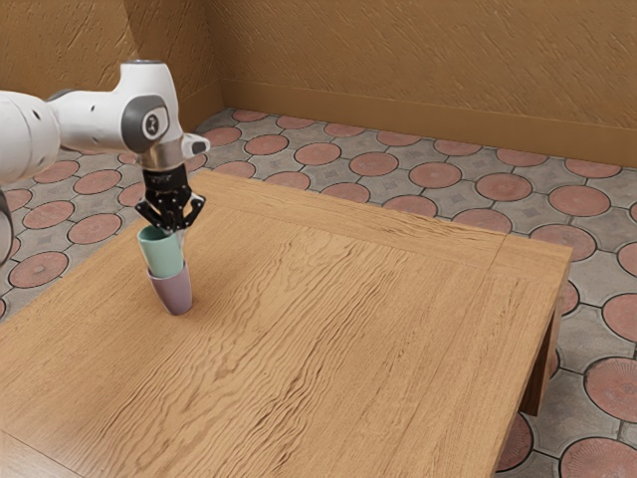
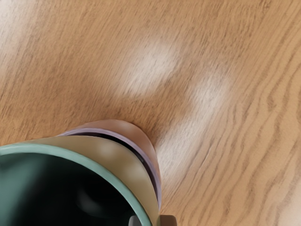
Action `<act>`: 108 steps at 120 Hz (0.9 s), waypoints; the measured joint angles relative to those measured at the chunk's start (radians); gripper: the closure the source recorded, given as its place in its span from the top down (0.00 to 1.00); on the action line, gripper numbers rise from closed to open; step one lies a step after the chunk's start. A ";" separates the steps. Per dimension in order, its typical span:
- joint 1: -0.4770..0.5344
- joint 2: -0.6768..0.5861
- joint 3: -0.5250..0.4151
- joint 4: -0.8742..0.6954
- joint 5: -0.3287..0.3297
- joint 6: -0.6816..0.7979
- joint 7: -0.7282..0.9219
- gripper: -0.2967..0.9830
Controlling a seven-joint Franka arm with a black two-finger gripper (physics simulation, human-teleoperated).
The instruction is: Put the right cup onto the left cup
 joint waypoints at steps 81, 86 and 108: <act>-0.020 -0.120 -0.002 -0.063 -0.021 0.016 0.004 0.73; -0.030 -0.145 -0.002 -0.071 -0.020 0.009 0.004 0.73; -0.069 -0.254 -0.002 -0.084 -0.015 -0.056 0.005 0.75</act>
